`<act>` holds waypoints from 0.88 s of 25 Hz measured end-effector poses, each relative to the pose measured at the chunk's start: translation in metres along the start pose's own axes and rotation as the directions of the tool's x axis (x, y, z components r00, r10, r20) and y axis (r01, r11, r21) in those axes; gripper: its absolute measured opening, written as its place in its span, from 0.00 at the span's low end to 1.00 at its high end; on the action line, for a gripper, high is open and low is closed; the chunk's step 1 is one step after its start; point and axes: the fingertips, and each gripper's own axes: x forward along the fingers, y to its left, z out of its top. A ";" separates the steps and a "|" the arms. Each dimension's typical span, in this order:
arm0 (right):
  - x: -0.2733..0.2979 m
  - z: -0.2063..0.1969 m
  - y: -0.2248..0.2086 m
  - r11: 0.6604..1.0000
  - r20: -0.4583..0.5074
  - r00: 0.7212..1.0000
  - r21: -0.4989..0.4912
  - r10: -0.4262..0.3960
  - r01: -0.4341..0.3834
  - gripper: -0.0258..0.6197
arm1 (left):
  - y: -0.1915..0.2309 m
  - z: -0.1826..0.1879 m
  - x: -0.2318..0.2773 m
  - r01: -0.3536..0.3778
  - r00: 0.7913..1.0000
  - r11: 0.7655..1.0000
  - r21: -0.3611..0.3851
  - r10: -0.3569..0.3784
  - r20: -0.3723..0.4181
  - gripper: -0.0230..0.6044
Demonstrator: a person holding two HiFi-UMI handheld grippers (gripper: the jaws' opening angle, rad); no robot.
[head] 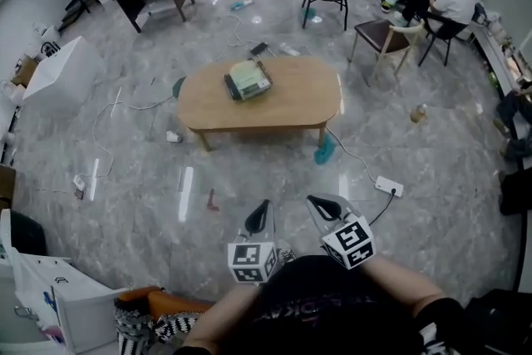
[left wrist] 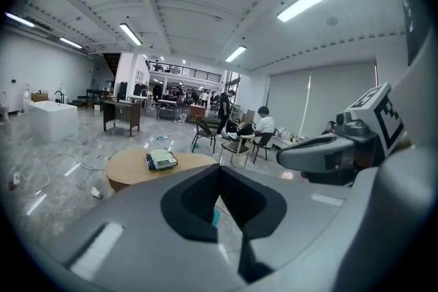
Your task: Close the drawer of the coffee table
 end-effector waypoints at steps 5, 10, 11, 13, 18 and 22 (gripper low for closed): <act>-0.046 -0.028 0.000 0.998 -0.033 0.997 -0.007 0.063 -0.064 0.04 | -0.055 -0.012 -0.007 0.000 1.000 1.000 -0.013 0.000 -0.026 0.04; -0.086 -0.047 -0.004 0.993 -0.032 0.993 -0.030 0.109 -0.110 0.04 | -0.107 -0.017 -0.013 0.000 1.000 1.000 -0.008 0.000 -0.015 0.04; -0.091 -0.049 -0.005 0.993 -0.034 0.993 -0.030 0.117 -0.118 0.04 | -0.114 -0.019 -0.014 -0.001 1.000 1.000 -0.009 0.001 -0.016 0.04; -0.101 -0.052 -0.010 0.991 -0.035 0.991 -0.028 0.131 -0.132 0.04 | -0.127 -0.022 -0.016 -0.006 1.000 1.000 -0.011 0.006 -0.017 0.04; -0.120 -0.059 -0.023 0.986 -0.033 0.986 -0.027 0.166 -0.167 0.04 | -0.152 -0.022 -0.020 -0.048 0.999 0.999 -0.004 0.048 0.002 0.04; -0.125 -0.070 -0.026 0.979 -0.043 0.979 -0.031 0.200 -0.201 0.04 | -0.162 -0.032 -0.018 -0.075 0.997 0.997 -0.012 0.075 -0.004 0.04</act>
